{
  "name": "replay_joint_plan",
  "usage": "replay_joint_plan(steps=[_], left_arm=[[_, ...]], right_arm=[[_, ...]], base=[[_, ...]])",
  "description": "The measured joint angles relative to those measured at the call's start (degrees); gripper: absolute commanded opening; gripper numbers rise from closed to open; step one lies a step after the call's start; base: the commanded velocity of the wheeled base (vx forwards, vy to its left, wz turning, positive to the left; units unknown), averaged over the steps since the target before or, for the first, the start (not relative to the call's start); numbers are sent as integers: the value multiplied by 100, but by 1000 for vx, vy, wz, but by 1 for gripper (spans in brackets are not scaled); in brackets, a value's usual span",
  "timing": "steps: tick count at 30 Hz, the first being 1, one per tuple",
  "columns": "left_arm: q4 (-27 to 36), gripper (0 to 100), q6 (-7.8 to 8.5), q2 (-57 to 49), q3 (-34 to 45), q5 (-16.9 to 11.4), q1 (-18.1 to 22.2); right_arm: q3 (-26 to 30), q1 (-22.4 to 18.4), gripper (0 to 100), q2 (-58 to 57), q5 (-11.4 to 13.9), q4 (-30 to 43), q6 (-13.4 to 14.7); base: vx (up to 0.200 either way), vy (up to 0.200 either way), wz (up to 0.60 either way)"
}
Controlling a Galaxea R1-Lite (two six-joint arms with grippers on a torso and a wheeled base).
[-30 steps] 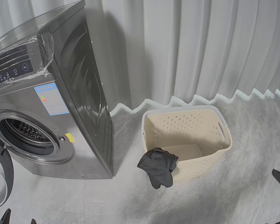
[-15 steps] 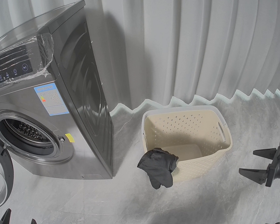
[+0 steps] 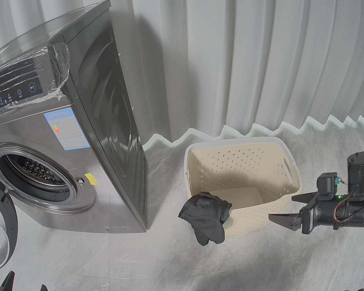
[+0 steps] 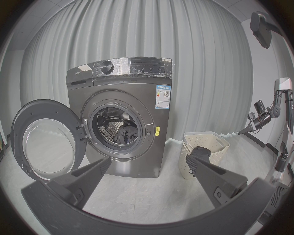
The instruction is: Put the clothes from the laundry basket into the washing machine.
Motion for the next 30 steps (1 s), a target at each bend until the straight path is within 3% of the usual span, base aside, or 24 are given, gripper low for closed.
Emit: replay_joint_plan(steps=[9, 19, 25, 30], left_arm=[[0, 100, -18, 0, 0, -2, -5], [0, 100, -32, 0, 0, -2, -5], [2, 100, -32, 0, 0, -2, -2], [2, 100, -35, 0, 0, 0, -2]], right_arm=[[-366, 173, 100, 1173, -302, -884, 15], [-664, 502, 100, 2027, -614, -1063, 68], [-801, 673, 100, 2352, -647, -1062, 402], [-897, 739, 100, 2639, -819, -1063, 477]], base=[[0, 0, 0], [0, 0, 0], [0, 0, 0], [0, 0, 0]])
